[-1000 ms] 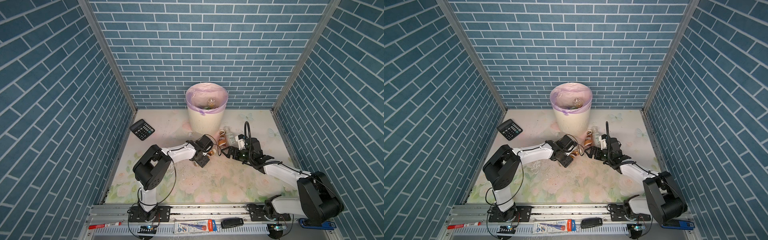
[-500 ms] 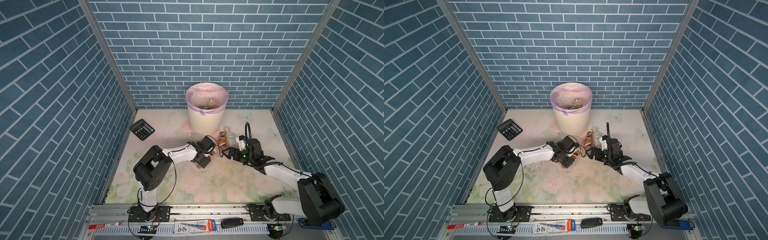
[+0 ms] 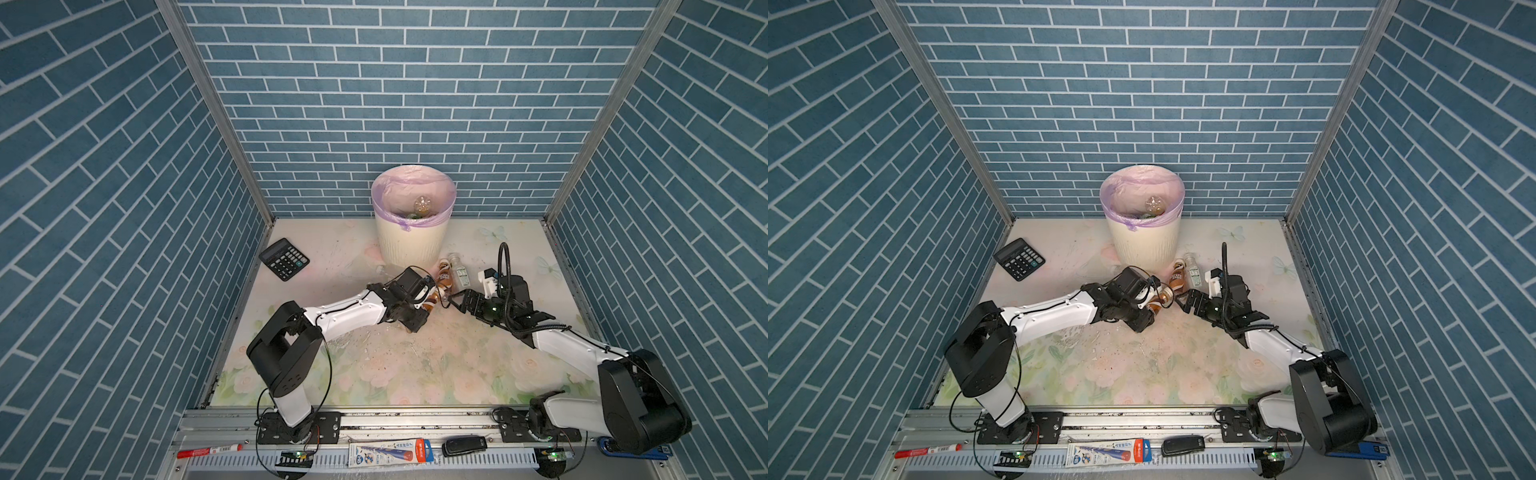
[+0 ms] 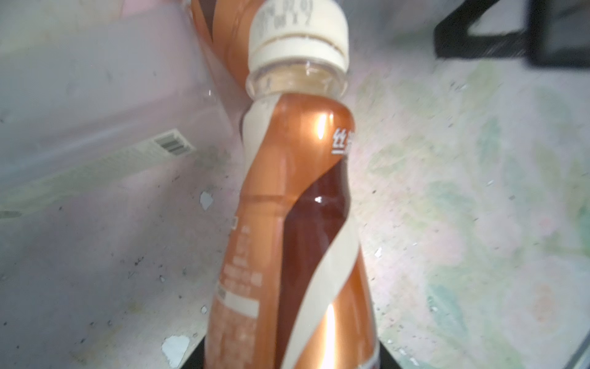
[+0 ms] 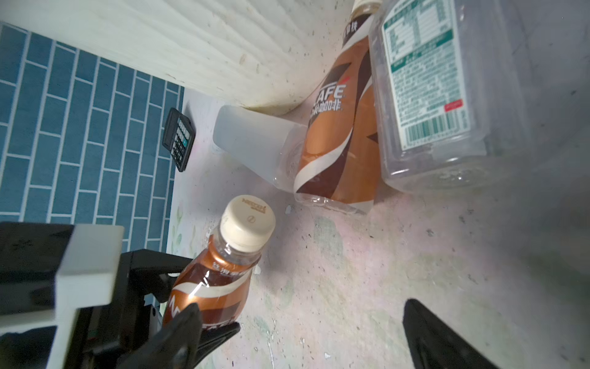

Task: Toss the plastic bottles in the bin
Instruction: 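Lift the Nescafe bottle with the left gripper while the right gripper closes on its cap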

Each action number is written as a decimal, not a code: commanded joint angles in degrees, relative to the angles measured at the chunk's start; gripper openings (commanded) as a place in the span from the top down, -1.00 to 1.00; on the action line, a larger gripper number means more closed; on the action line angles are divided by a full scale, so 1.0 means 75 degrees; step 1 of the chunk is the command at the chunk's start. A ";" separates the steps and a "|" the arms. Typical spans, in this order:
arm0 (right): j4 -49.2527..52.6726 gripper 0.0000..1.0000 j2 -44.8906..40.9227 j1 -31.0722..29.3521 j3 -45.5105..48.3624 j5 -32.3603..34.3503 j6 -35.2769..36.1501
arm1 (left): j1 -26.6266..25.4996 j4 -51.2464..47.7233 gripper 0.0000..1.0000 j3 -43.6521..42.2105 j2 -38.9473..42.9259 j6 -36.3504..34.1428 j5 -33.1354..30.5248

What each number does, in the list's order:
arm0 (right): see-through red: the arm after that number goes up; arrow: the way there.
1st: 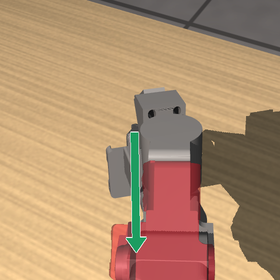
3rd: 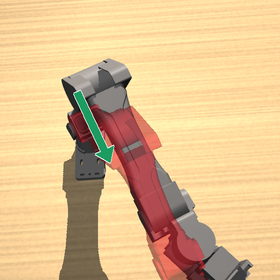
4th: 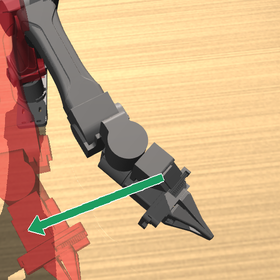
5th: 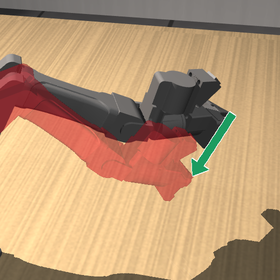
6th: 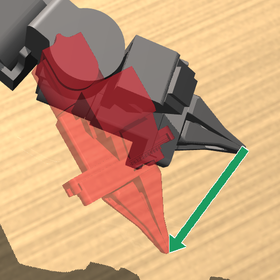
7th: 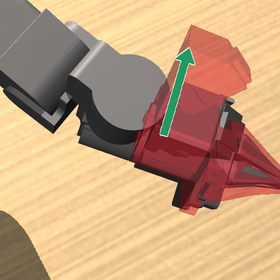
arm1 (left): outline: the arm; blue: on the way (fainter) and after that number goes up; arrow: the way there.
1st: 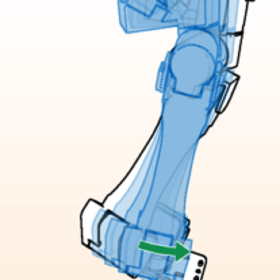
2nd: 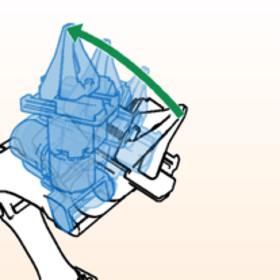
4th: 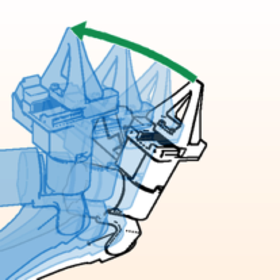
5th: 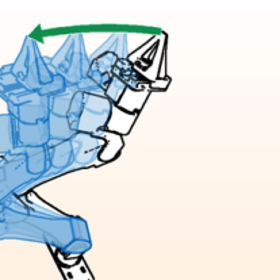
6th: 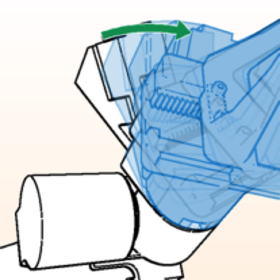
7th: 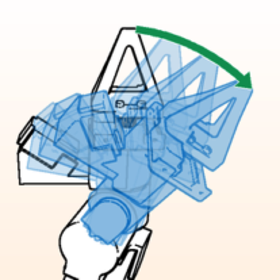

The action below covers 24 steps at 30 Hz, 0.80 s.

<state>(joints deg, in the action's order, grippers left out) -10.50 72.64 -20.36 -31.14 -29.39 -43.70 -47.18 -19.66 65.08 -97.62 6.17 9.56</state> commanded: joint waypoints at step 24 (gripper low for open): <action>-0.0703 -0.31 0.0240 0.0338 -0.1501 0.0115 -0.1668 | -0.0682 0.2231 -0.04 0.1058 -0.0394 0.1506 0.1071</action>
<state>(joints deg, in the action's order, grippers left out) -12.14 72.86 -17.98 -40.10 -27.75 -53.69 -51.70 -5.04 71.81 -100.09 17.47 17.19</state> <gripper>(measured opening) 0.671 0.554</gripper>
